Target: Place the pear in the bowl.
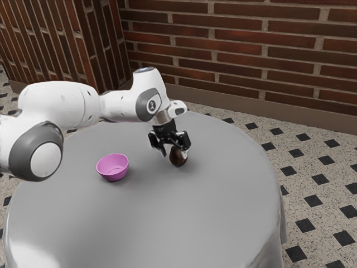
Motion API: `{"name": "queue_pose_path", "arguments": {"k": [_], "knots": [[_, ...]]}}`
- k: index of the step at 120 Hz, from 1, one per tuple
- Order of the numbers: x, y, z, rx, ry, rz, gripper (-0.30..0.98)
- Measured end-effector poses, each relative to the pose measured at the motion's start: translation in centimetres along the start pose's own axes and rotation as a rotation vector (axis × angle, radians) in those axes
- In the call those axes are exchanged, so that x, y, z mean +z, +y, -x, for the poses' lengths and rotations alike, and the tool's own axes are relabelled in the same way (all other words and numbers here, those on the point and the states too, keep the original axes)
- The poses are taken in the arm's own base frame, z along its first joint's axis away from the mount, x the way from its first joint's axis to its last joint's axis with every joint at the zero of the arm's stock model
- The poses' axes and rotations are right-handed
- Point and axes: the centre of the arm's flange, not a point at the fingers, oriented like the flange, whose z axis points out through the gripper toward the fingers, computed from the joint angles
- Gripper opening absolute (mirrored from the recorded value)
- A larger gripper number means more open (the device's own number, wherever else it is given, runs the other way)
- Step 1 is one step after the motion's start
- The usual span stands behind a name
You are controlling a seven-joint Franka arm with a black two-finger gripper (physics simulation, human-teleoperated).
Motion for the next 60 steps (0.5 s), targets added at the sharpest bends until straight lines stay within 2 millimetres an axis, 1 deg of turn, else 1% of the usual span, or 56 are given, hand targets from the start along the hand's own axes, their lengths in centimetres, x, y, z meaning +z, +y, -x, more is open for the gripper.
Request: {"name": "queue_pose_path", "arguments": {"k": [14, 28, 46, 60], "knots": [[0.7, -0.2, -0.2, -0.021, 0.008, -0.001, 0.62], [1.0, -0.3, -0.6, -0.036, 0.021, -0.004, 0.56], [2.0, -0.6, -0.8, -0.053, 0.023, -0.008, 0.51], [1.5, -0.5, -1.5, -0.051, 0.048, -0.019, 0.49]]}}
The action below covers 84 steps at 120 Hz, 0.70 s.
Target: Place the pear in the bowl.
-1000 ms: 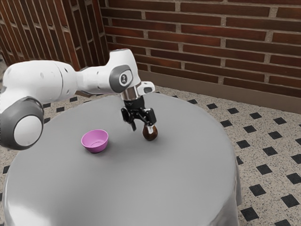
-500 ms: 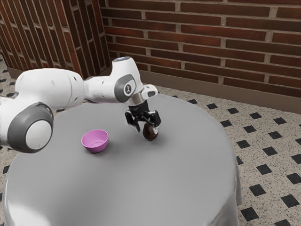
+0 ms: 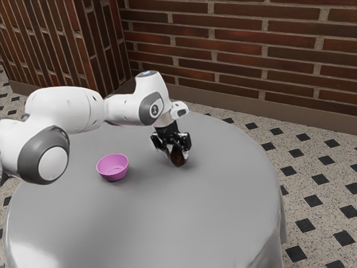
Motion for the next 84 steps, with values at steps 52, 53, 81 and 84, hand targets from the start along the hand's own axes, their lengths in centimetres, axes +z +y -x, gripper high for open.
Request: {"name": "queue_pose_path", "arguments": {"k": [52, 53, 81, 84], "knots": [[1.3, -0.3, -0.3, -0.013, 0.015, -0.017, 0.47], [1.3, -0.3, -0.3, -0.013, 0.016, -0.017, 0.47], [2.0, -0.3, -0.2, -0.02, 0.011, -0.016, 0.46], [2.0, -0.3, -0.2, -0.02, 0.011, -0.016, 0.46]]}}
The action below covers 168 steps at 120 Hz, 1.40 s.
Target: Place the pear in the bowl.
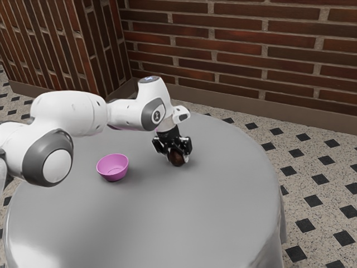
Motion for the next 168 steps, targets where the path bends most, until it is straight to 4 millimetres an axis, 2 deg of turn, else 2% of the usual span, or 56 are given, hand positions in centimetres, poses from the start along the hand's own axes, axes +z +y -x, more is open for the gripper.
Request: {"name": "queue_pose_path", "arguments": {"k": [30, 44, 56, 68, 81, 112, 134, 168], "knots": [[-0.6, 0.0, -0.1, -0.001, 0.01, -0.012, 0.38], [-2.0, 0.4, -0.1, 0.013, 0.026, -0.032, 0.39], [-5.0, 0.4, 0.4, 0.021, 0.049, -0.059, 0.4], [-8.2, -0.9, 2.0, 0.002, 0.052, -0.081, 0.4], [-10.8, -2.7, 4.6, -0.028, 0.04, -0.091, 0.4], [-14.5, -8.2, 9.6, -0.112, 0.02, -0.126, 0.4], [-14.1, -12.2, 10.7, -0.179, -0.003, -0.146, 0.4], [-10.0, -15.6, 10.6, -0.241, -0.062, -0.16, 0.4]]}}
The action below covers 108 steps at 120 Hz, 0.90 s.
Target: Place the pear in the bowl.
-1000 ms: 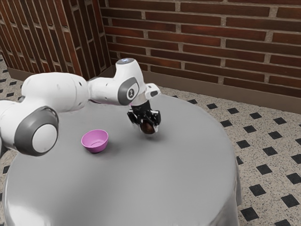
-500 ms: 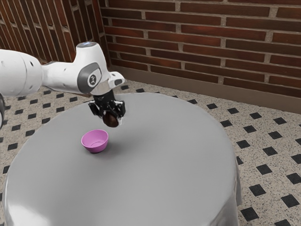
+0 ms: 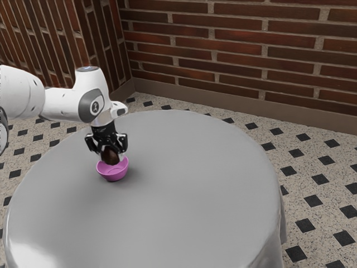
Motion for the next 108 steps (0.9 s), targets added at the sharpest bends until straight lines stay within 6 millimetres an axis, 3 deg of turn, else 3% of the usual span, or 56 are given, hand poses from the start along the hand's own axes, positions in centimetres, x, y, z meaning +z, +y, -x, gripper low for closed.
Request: {"name": "queue_pose_path", "arguments": {"k": [24, 38, 62, 72, 92, 108], "knots": [[2.4, -0.6, -0.6, -0.015, -0.028, -0.011, 0.4], [3.2, 0.1, -1.3, -0.007, -0.03, -0.013, 0.41], [3.0, 0.0, -1.5, -0.007, -0.026, -0.008, 0.57], [0.5, 0.8, -1.3, 0.01, 0.009, 0.001, 0.61], [-8.2, 4.0, 0.5, 0.091, 0.104, 0.018, 0.65], [-16.7, 9.8, 1.5, 0.222, 0.198, -0.024, 0.67]]}}
